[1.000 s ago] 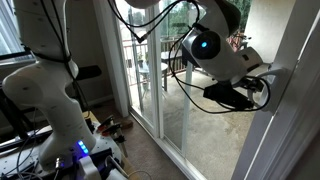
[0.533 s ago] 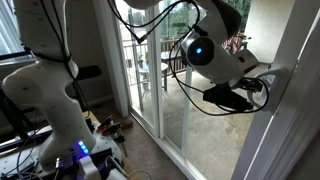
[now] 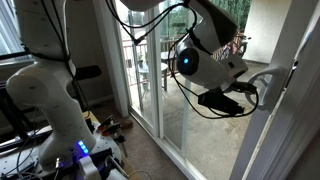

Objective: Slide the glass door to the left.

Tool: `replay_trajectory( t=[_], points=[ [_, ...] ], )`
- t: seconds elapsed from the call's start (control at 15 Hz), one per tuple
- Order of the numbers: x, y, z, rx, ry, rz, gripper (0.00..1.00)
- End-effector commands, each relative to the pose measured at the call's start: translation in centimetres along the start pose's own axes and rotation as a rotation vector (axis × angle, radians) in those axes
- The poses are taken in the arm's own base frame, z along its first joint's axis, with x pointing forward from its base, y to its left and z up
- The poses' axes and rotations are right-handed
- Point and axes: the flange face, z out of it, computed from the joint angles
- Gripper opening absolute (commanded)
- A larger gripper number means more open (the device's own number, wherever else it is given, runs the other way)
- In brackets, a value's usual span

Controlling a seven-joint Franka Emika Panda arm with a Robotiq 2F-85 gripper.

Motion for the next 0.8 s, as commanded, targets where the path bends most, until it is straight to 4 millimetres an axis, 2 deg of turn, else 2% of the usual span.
replay_trajectory(
  t=[0.0,0.2,0.33,0.47,0.6,0.73],
  points=[
    [-1.5,-6.4,-1.2,0.099,0.016,-0.041,1.0],
    [-3.0,-11.3,-1.3,0.199,0.013,-0.078,1.0],
    [-3.5,-13.8,-1.5,0.25,0.004,-0.099,1.0],
    [-3.8,-14.5,-1.6,0.271,-0.024,-0.101,1.0],
    [-3.8,-13.5,-1.7,0.251,-0.053,-0.08,1.0],
    [-3.6,-11.6,-2.1,0.213,-0.048,-0.041,1.0]
  ],
)
